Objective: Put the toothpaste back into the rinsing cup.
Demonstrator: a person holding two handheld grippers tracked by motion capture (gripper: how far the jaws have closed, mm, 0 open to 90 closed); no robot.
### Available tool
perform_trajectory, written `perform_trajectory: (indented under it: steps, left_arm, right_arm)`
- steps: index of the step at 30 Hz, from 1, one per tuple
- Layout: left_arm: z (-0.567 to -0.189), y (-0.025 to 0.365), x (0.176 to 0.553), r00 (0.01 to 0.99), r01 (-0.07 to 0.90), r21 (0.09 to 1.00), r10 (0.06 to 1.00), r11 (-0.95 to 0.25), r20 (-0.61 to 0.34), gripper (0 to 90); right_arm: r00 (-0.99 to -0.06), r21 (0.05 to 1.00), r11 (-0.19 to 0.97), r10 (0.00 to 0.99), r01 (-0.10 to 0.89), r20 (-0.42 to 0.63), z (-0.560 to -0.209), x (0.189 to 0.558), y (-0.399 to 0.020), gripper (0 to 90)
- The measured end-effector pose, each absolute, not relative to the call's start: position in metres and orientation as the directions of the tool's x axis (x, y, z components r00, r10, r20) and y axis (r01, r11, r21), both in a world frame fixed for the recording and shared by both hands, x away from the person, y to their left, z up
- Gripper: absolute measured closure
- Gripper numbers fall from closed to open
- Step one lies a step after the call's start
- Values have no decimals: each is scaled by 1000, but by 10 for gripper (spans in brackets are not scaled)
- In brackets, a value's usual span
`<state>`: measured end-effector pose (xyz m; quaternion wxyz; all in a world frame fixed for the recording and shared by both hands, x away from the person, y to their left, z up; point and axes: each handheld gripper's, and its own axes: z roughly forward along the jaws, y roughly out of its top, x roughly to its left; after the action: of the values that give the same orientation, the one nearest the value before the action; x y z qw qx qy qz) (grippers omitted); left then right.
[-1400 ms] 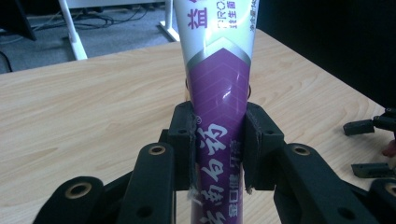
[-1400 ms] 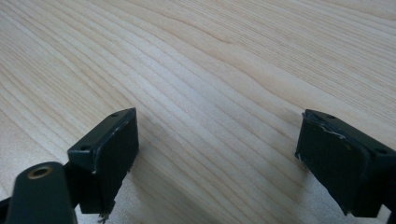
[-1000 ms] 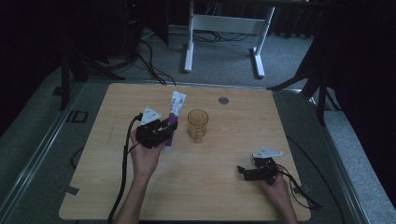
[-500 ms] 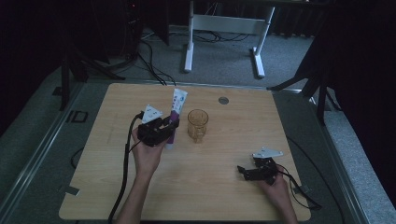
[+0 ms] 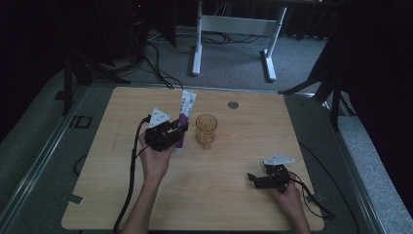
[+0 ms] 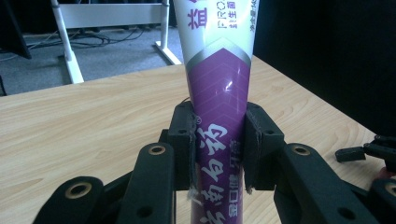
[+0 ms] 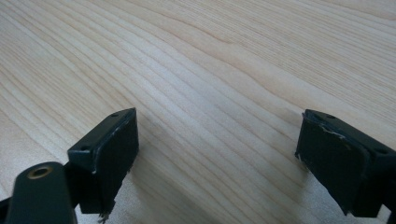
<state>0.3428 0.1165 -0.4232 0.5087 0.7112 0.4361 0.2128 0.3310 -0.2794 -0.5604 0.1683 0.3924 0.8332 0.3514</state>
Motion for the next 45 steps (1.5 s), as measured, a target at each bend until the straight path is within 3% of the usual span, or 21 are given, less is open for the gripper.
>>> perform_trajectory:
  steps: [45]
  left_arm:
    - [-421,114,354,528,377,924,834,-63,-158,683]
  right_arm:
    - [-636,718,445,772,535,-5,-560,331,-279,126]
